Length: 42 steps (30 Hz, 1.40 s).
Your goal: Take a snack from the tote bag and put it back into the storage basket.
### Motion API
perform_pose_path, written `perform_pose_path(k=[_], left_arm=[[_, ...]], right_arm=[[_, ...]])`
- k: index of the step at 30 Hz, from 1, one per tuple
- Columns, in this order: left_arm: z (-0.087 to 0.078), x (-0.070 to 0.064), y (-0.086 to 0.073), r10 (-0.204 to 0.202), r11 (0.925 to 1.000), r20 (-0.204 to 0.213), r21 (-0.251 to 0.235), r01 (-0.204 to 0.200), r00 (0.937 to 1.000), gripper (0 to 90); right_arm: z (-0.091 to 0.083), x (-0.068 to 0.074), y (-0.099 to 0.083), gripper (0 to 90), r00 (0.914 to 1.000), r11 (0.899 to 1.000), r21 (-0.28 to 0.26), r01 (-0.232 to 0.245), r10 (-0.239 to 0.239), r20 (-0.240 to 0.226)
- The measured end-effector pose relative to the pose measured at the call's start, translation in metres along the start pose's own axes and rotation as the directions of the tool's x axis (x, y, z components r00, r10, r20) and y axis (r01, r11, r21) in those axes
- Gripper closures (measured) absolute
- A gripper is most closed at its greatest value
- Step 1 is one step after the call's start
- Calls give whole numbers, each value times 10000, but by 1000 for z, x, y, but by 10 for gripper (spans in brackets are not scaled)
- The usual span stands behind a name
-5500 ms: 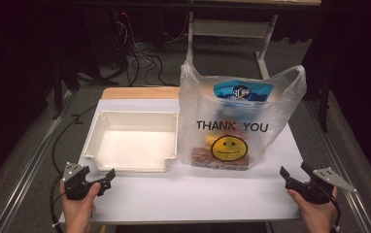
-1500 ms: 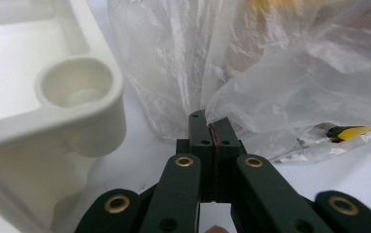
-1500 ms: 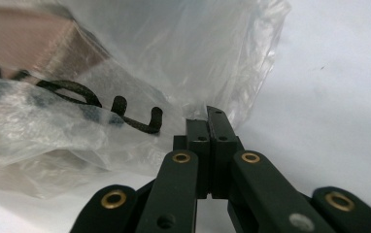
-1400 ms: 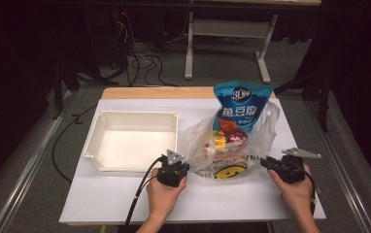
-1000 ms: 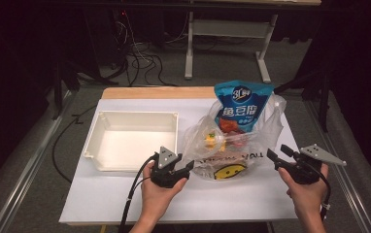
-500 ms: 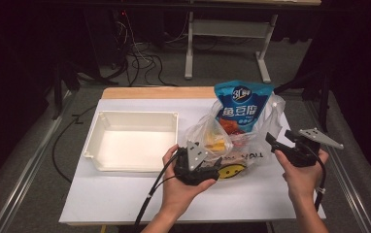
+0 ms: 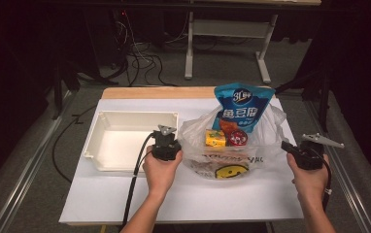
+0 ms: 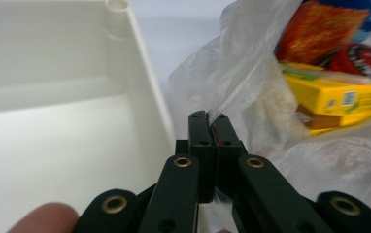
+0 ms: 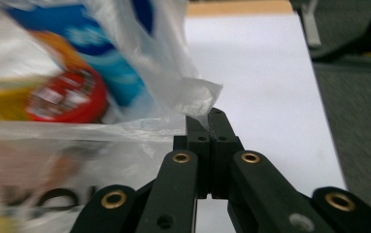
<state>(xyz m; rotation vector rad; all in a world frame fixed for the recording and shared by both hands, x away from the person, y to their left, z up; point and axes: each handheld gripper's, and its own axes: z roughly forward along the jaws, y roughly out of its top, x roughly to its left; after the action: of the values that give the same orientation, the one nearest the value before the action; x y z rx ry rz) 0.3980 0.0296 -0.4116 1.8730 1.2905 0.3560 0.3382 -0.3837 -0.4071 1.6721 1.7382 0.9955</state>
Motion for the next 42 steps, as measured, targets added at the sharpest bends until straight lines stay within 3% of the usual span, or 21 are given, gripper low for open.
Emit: perform_pose_path(k=[3,4,5,7,9,11,14,16,17,20,22,23,26,30,31,32,33,35,37,39,42], left_arm=[[4,-4,-2,209,9998,-19,66,-209,9998,891],[3,-5,-3,82,10000,253,-46,-81,9996,839],[1,-6,-3,57,9997,568,-246,-43,9984,752],[-6,-10,-3,198,9981,810,-594,-151,9965,648],[-16,-12,-2,390,9958,995,-866,-304,9943,572],[-28,-12,-1,466,9918,1145,-1234,-323,9923,520],[-49,-12,-2,529,9843,1324,-1738,-294,9898,468],[-61,-12,-4,491,9784,1513,-2062,-171,9873,463],[-65,-13,-5,531,9765,1569,-2148,-184,9862,462],[-76,-16,-8,556,9684,1167,-2483,-251,9916,483],[-78,-16,-8,449,9679,1479,-2514,-63,9880,498],[-80,-23,-10,554,9661,2017,-2581,-15,9779,504],[-77,-42,-12,1285,9607,2289,-2702,-638,9649,459],[-59,-59,-9,1726,9624,1969,-2422,-1226,9651,328],[-51,-61,-8,1742,9653,1705,-2240,-1340,9698,324],[-46,-61,-7,1660,9693,1353,-2048,-1363,9768,356],[-42,-58,-7,1501,9740,1261,-1890,-1248,9806,474],[-34,-49,-7,1291,9855,1254,-1264,-1132,9837,716],[-27,-43,-12,1321,9897,1323,-728,-1233,9824,866],[-22,-38,-21,1354,9907,1229,-296,-1327,9831,891],[-17,-30,-33,1343,9901,877,288,-1373,9871,897]], right_arm=[[15,-12,-10,900,9995,9974,653,-304,311,-101],[18,-14,-13,872,9988,9971,663,-369,388,-285],[18,-15,-14,768,9976,9976,510,-458,483,-487],[8,-13,-15,594,9969,9982,-212,-563,551,-556],[-10,-8,-12,519,9966,9944,-907,-538,478,-674],[-31,0,-7,467,9992,9846,-1739,-167,101,-388],[-56,12,-4,447,9994,9604,-2779,223,-144,305],[-68,22,-2,463,9988,9421,-3321,476,-428,219],[-71,27,0,490,9980,9391,-3384,597,-637,-7],[-61,43,7,567,9791,9490,-2949,1117,-1559,-1308],[-44,53,10,564,9710,9627,-2317,1394,-1789,-1588],[-35,56,11,527,9655,9667,-2131,1417,-1825,-1859],[-10,64,15,360,9586,9811,-1276,1456,-1718,-2271],[17,71,16,209,9510,9880,-186,1536,-1530,-2687],[22,71,16,198,9496,9876,124,1563,-1468,-2768],[27,72,13,211,9486,9863,541,1556,-1339,-2868],[29,71,10,280,9446,9839,795,1603,-1296,-3015],[29,71,2,455,9347,9746,1183,1904,-1431,-3255],[27,70,-7,655,9255,9638,1423,2256,-1664,-3403],[24,69,-16,780,9185,9556,1524,2520,-1866,-3485],[16,66,-23,899,9170,9646,1365,2257,-1630,-3642]])
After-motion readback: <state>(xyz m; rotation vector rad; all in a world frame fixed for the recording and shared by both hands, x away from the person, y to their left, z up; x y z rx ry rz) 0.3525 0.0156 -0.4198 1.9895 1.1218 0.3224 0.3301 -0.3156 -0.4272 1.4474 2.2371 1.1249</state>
